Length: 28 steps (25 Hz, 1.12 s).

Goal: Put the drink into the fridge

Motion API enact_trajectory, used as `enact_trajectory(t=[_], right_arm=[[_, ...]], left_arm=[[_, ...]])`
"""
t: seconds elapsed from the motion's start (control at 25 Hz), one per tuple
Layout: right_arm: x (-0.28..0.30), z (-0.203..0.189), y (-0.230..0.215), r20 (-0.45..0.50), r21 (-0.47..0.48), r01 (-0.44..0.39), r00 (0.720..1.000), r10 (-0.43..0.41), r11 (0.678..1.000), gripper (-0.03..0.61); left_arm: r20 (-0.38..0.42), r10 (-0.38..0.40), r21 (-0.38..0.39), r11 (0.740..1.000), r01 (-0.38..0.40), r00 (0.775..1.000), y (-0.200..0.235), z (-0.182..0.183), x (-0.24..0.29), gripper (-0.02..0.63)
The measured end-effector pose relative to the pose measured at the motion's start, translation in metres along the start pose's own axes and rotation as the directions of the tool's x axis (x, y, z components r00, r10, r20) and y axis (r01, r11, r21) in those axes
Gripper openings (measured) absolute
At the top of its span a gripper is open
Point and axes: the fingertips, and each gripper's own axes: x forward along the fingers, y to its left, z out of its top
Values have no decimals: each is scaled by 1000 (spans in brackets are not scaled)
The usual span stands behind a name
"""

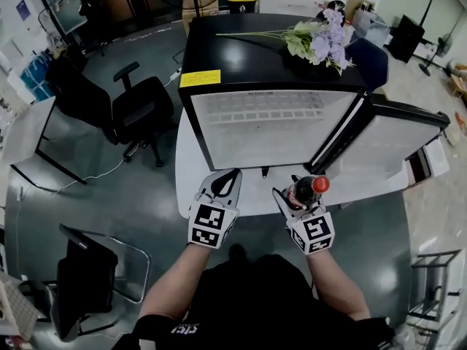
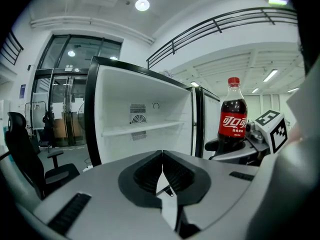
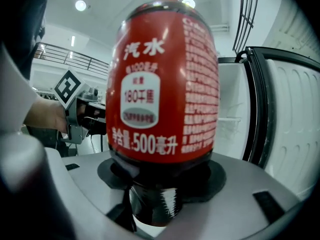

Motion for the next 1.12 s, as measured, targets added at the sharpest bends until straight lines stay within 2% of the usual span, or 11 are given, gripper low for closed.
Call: enact_trajectory(t=[0.24,0.6,0.84,1.12], right_arm=[[15,-2,-6,-26,-7,20,999,-20,1000,262],[42,-17,-31,-78,-76,-62,995,56,995,262],[70,-37,-68,-137,-114,-121,985,105,986,262],[108,-60,-94,-205,-186,-199,966,161,962,262]], left_arm=[[6,-3,-25,1000,3,1000,15,-5,2,18],[-52,62,-99,993,-67,997,22,-22,21,18],[-79,129,-125,982,-138,988,23,-23,42,18],[-109,238,-137,958,-252,965,32,-30,54,18]])
